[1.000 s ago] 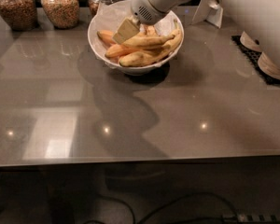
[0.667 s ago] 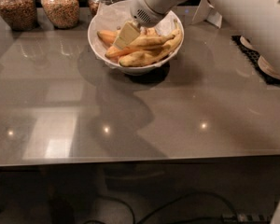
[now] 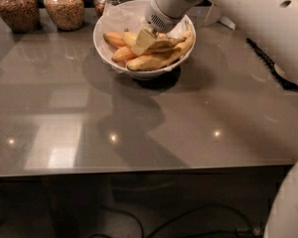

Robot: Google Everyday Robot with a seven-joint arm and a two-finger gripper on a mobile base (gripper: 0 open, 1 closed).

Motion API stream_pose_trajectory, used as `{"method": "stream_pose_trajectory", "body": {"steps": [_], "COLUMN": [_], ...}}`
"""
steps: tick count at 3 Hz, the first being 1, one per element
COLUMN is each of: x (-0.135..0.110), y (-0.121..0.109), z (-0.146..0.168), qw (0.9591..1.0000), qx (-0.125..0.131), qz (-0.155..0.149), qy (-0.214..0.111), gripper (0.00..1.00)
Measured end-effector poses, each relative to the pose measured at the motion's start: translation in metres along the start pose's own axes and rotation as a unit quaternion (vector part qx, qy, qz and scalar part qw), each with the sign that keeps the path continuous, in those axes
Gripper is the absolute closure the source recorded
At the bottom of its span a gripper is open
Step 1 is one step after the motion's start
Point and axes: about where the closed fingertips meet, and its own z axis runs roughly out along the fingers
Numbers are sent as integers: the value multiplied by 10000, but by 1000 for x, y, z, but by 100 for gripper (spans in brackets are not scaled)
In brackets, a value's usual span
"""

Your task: Pick banana from white bowl

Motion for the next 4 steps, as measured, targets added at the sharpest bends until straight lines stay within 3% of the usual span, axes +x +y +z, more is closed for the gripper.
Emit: {"method": "stream_pose_trajectory", "body": {"steps": [1,2,3,4], "x": [10,10,1,-13], "y": [-6,-3,2,7], "z": [6,5,-5,-27], "qw": [9998,9997,9998,9993], "qx": [48,11,-75,-123], "qz": [95,47,-92,-321], "qy": [175,237,151,-116], "gripper": [47,65,89,100]}}
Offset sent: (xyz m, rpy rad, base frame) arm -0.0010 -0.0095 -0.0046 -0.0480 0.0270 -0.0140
